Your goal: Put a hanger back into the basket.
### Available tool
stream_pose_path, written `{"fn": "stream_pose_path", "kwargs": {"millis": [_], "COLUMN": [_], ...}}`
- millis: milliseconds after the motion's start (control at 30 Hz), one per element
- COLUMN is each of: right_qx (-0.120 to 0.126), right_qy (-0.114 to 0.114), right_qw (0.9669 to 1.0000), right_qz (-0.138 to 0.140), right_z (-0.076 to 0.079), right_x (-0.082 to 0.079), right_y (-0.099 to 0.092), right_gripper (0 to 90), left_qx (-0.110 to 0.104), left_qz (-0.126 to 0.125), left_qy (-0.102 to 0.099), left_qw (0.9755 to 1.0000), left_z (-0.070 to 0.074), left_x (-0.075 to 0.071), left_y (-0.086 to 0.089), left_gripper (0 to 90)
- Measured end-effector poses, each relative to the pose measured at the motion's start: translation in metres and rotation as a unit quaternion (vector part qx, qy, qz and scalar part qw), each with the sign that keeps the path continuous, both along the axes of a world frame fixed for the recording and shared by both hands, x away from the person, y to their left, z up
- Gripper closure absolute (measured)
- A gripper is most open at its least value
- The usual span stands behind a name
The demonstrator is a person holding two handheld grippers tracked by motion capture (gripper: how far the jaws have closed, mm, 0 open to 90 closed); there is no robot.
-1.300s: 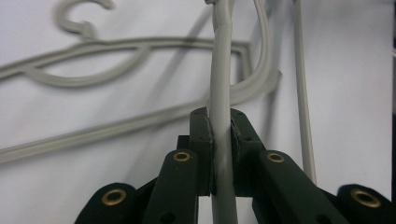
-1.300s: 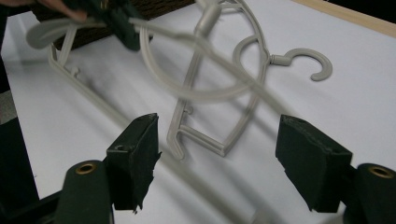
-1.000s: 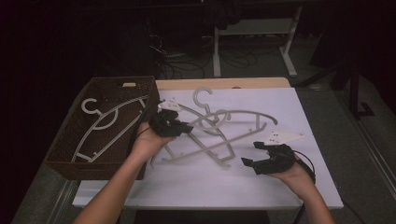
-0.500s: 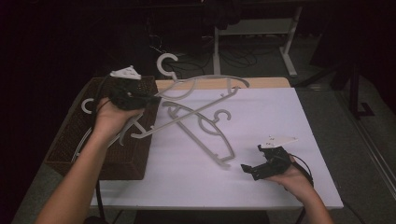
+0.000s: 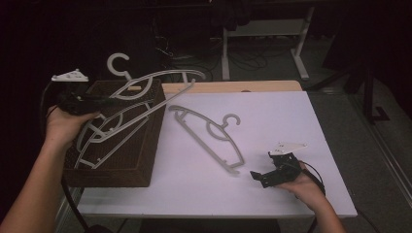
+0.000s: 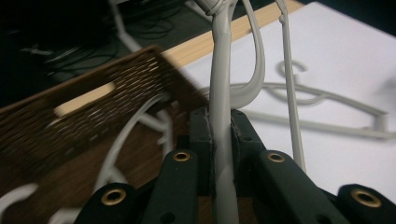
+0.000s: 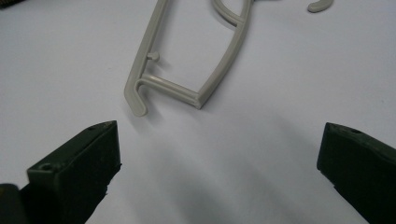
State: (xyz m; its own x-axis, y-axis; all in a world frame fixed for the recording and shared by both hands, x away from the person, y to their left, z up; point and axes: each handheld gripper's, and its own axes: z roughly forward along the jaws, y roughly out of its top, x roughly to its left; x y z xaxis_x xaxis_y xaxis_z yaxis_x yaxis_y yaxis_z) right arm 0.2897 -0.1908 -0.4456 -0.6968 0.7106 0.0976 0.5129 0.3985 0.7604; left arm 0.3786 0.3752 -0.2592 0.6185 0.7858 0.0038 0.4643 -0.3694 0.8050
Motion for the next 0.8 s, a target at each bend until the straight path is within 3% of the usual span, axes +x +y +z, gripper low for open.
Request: {"fn": "stream_pose_path", "kwargs": {"millis": [267,533,800], "right_qx": [-0.004,-0.003,-0.008], "right_qy": [-0.003,-0.001,-0.004], "right_qw": [1.0,1.0,1.0], "right_qz": [-0.004,-0.008,-0.004], "right_z": [0.0,-0.001,-0.001], "right_x": [0.001,0.002,0.002], "right_y": [-0.001,-0.002,0.0], "right_gripper": [0.0,0.0,0.0], "left_qx": [0.015,0.02,0.043], "left_qz": [0.058,0.113,0.137], "left_qy": [0.007,0.015,0.041], "left_qw": [0.9982,0.9933,0.9887], "left_z": [-0.013,-0.022,-0.045], "left_x": [-0.002,-0.009,-0.005], "left_y": [0.051,0.091,0.099], "left_gripper": [82.4,82.4,82.4]}}
